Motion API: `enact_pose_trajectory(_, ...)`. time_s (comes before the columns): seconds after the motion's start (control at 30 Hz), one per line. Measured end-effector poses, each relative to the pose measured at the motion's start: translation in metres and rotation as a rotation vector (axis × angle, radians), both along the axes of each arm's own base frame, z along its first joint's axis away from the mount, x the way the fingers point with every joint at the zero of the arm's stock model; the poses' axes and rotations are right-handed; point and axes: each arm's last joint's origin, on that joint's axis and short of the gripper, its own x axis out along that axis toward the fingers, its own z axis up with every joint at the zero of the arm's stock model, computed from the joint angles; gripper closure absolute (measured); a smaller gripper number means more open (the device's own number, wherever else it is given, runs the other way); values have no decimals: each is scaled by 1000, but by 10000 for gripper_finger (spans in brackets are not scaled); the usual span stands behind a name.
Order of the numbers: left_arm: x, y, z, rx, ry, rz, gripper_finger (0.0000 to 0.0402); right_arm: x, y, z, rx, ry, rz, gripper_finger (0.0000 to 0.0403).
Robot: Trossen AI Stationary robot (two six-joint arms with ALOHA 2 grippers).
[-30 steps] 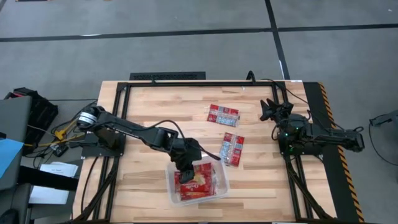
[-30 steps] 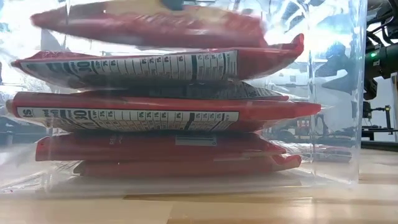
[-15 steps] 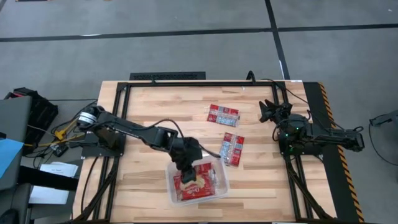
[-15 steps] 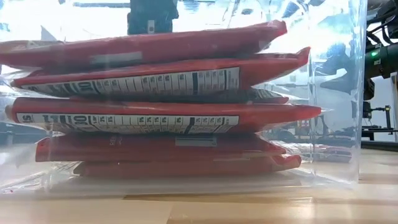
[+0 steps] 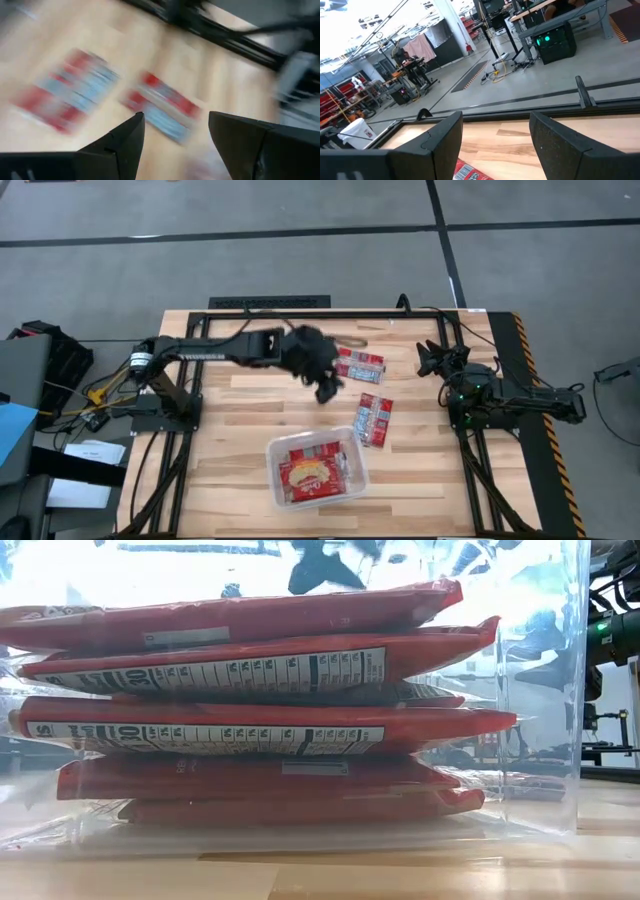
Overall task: Sort popcorn bags into baskets
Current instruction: Put the red popcorn bag into the transparent container
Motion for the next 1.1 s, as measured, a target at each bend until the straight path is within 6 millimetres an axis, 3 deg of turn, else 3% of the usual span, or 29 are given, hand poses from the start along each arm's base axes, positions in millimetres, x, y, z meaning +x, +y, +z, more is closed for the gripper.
enact_pose_trajectory(0.1, 10, 25, -11, 82, -1, 10, 192, 0, 0, 0, 0, 0, 0, 148)
enact_pose_trajectory(0.33, 49, 53, -87, 35, 154, -39, 171, 1, -1, -1, 0, 18, -3, 148)
enact_pose_trajectory(0.57, 91, 58, -133, 275, 301, -7, 166, 2, -2, -3, 6, 46, -22, 148)
enact_pose_trajectory(0.73, 114, 53, -169, 450, 401, -79, 166, 2, -2, -3, 10, 35, -26, 148)
enact_pose_trajectory(0.9, 125, 47, -196, 556, 476, -118, 166, 2, -2, -3, 11, 35, -25, 148)
enact_pose_trajectory(1.1, 125, 53, -213, 580, 529, -106, 167, 2, -2, -3, 12, 27, -23, 148)
